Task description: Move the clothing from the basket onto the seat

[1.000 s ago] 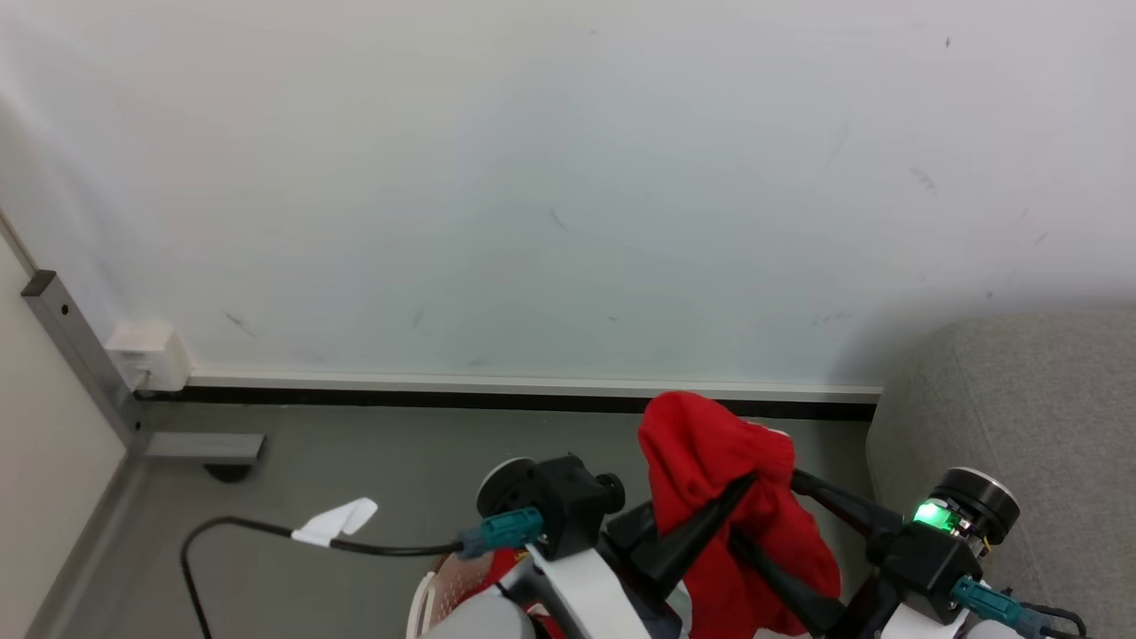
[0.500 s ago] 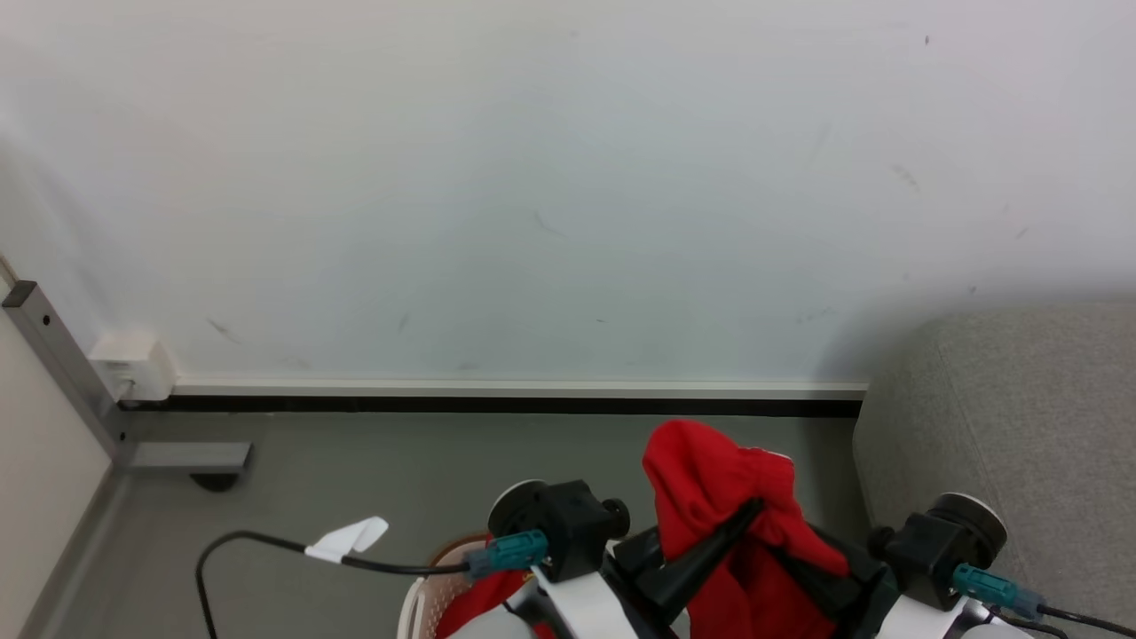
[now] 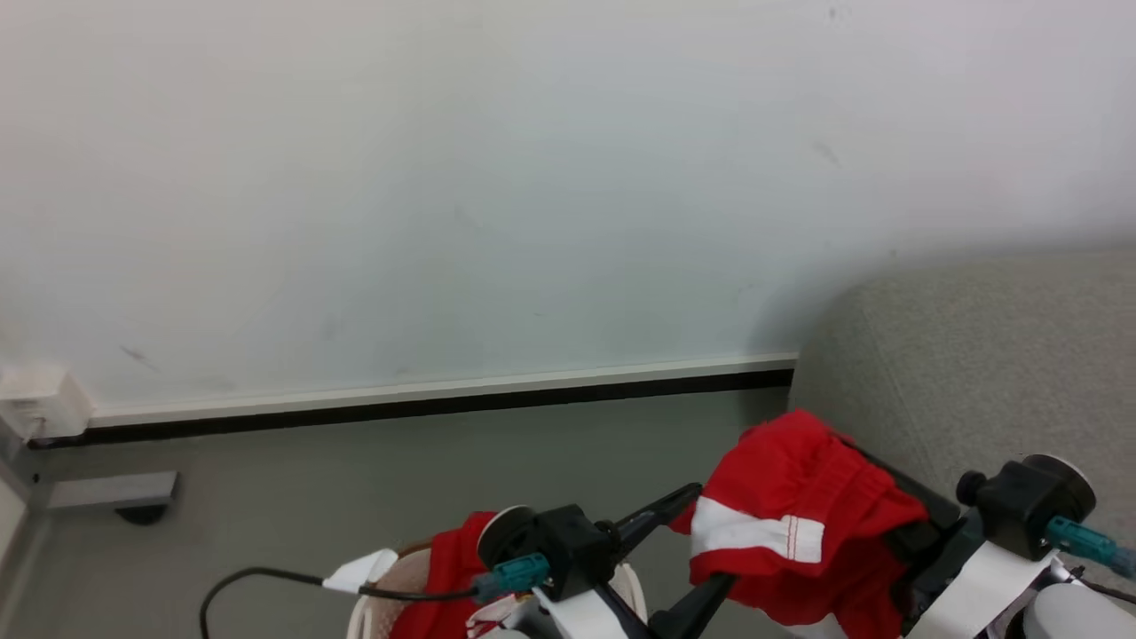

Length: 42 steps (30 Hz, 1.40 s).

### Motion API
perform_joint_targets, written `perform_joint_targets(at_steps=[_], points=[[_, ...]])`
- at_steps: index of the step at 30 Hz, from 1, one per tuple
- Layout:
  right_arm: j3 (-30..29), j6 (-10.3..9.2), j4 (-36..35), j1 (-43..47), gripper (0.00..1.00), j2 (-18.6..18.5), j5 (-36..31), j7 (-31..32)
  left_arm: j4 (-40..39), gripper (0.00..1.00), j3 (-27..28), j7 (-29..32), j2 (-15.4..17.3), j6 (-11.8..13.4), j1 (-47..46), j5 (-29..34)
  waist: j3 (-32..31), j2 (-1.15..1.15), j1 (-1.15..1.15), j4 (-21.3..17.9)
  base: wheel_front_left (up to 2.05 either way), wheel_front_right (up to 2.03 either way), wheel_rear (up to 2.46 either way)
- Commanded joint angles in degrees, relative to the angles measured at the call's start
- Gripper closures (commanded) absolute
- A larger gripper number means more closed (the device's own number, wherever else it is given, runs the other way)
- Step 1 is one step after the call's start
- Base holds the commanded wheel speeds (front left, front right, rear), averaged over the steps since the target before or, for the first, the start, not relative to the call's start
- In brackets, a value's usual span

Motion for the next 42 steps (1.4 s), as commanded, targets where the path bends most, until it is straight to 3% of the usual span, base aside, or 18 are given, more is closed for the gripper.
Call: perform_joint_targets(at_steps=[1, 12, 23, 27, 34, 38, 42], points=[[-1.26, -0.13, -0.51, 0.13, 1.00, -0.97, 0.18, -0.30, 1.05, 0.00, 0.26, -0.47, -0.78, 0.12, 0.51, 1.03, 1.27, -0.01, 0.00, -2.95, 0.00, 0.00, 0.00], [-6.55, -0.12, -3.05, 2.21, 1.00, -2.78, -0.22, -0.60, 4.13, 0.00, 1.46, -0.88, -3.14, -0.29, 0.01, 2.31, 3.94, -0.01, 0.00, -10.93, 0.00, 0.00, 0.00], [-11.21, -0.12, -3.59, 4.55, 1.00, -1.89, -0.13, -0.35, 4.39, 0.00, 3.05, -0.90, -4.04, -0.48, 0.48, 4.22, 5.98, -0.01, 0.00, -14.37, 0.00, 0.00, 0.00], [-15.05, -0.12, -1.86, 4.69, 1.00, -0.69, 0.30, 0.01, 4.81, 0.00, 2.90, -0.88, -3.92, -0.47, -1.72, 5.21, 9.68, -0.01, 0.00, -14.37, 0.00, 0.00, 0.00], [-22.47, -0.13, 2.70, -2.21, 1.00, 1.83, 1.99, 0.35, 6.17, 0.00, 2.39, -0.13, -2.90, -0.52, -9.21, 7.60, 22.00, -0.01, 0.00, -13.11, 0.00, 0.00, 0.00], [-26.71, -0.12, 6.16, -8.85, 1.00, 1.83, 5.13, 0.85, 6.15, 0.00, 1.74, 0.76, -3.10, -0.53, -14.42, 8.64, 28.90, -0.01, 0.00, -10.85, 0.00, 0.00, 0.00], [-30.71, -0.12, 11.40, -16.49, 1.00, -1.54, 7.63, 1.82, 6.13, 0.00, 1.18, 1.52, -3.54, -0.46, -19.08, 9.60, 35.02, -0.01, 0.00, -8.19, 0.00, 0.00, 0.00]])
